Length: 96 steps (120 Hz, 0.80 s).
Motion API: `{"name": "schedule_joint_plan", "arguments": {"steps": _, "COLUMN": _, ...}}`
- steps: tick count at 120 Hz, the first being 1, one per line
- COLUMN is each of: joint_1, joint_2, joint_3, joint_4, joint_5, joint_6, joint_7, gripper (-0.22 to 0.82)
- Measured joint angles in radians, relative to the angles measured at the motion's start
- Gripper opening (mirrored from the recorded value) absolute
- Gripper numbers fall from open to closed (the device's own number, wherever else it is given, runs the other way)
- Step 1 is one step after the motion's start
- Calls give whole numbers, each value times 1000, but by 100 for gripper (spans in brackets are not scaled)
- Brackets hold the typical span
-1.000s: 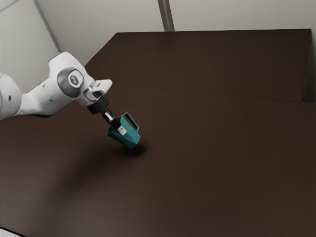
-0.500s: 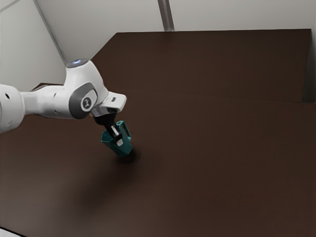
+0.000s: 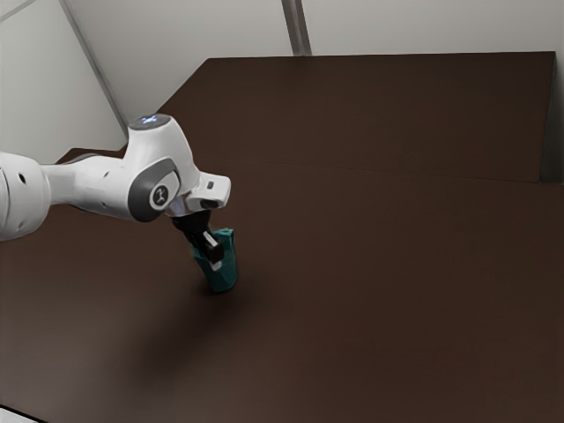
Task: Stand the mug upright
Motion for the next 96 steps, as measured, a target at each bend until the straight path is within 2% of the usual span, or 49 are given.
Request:
{"name": "schedule_joint_plan", "arguments": {"steps": 15, "joint_1": 10, "joint_2": -1, "joint_3": -5, "joint_4": -2, "joint_5": 6, "joint_6": 1, "joint_7": -26, "gripper": 35}}
{"name": "schedule_joint_plan", "arguments": {"steps": 34, "joint_1": 26, "joint_2": -39, "joint_3": -20, "joint_4": 0, "joint_5": 9, "joint_6": 1, "joint_7": -51, "gripper": 48}}
{"name": "schedule_joint_plan", "arguments": {"steps": 56, "joint_1": 17, "joint_2": -108, "joint_3": -35, "joint_4": 92, "joint_5": 5, "joint_6": -52, "joint_7": -74, "gripper": 55}}
{"name": "schedule_joint_plan", "arguments": {"steps": 91, "joint_1": 26, "joint_2": -52, "joint_3": -23, "joint_4": 454, "joint_5": -7, "joint_6": -329, "joint_7": -175, "gripper": 59}}
{"name": "schedule_joint_plan", "arguments": {"steps": 96, "joint_1": -9, "joint_2": -42, "joint_3": 6, "joint_4": 508, "joint_5": -4, "joint_6": -376, "joint_7": -192, "gripper": 59}}
